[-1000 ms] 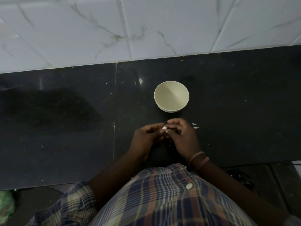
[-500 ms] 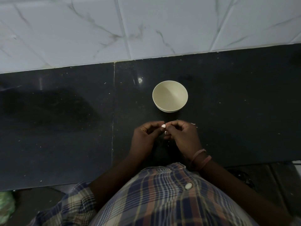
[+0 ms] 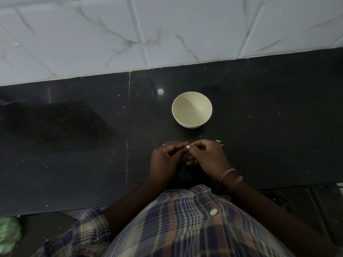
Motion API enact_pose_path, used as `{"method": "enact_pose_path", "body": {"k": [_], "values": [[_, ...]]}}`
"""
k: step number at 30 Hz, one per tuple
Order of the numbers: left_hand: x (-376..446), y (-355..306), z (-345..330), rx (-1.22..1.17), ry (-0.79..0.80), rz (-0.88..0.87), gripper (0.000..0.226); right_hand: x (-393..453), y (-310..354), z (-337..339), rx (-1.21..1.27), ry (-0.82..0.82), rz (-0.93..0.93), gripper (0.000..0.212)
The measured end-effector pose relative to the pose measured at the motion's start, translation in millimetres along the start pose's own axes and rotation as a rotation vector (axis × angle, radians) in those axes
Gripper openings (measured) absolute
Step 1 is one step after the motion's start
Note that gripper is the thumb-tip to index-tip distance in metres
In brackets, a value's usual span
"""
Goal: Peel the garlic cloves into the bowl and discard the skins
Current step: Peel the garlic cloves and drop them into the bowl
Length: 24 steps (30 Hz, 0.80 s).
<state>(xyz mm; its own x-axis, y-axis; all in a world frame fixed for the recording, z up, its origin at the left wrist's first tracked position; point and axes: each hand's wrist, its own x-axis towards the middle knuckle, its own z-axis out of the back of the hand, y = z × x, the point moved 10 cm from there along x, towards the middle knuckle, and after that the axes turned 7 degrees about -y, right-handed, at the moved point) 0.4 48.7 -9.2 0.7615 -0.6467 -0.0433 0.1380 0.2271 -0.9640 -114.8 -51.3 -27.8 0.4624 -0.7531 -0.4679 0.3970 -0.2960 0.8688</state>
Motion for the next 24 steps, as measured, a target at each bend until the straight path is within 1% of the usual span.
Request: {"method": "enact_pose_path", "body": {"k": [4,10,15,18,20,22,24], "values": [[-1,-4,-4,0.001,0.009,-0.016,0.022,-2,0,2,0.003,0.022,-0.001,0.013],[3,-10,-11,-0.039,0.038,-0.003,0.026,0,5,8,-0.029,-0.027,0.039,0.011],[3,-5,-14,-0.051,0.047,0.040,0.023,-2,5,10,-0.050,-0.053,0.038,0.015],[4,-5,-17,-0.075,0.080,0.059,0.023,-3,5,13,-0.033,-0.078,0.038,0.016],[5,-2,-18,-0.139,0.096,0.121,0.022,-1,5,12,0.033,-0.060,0.017,0.015],[6,2,-18,-0.241,0.106,0.204,0.017,1,3,9,0.190,-0.021,-0.040,0.015],[8,3,-16,-0.271,0.107,0.222,0.015,1,1,3,0.348,0.017,-0.101,0.015]]}}
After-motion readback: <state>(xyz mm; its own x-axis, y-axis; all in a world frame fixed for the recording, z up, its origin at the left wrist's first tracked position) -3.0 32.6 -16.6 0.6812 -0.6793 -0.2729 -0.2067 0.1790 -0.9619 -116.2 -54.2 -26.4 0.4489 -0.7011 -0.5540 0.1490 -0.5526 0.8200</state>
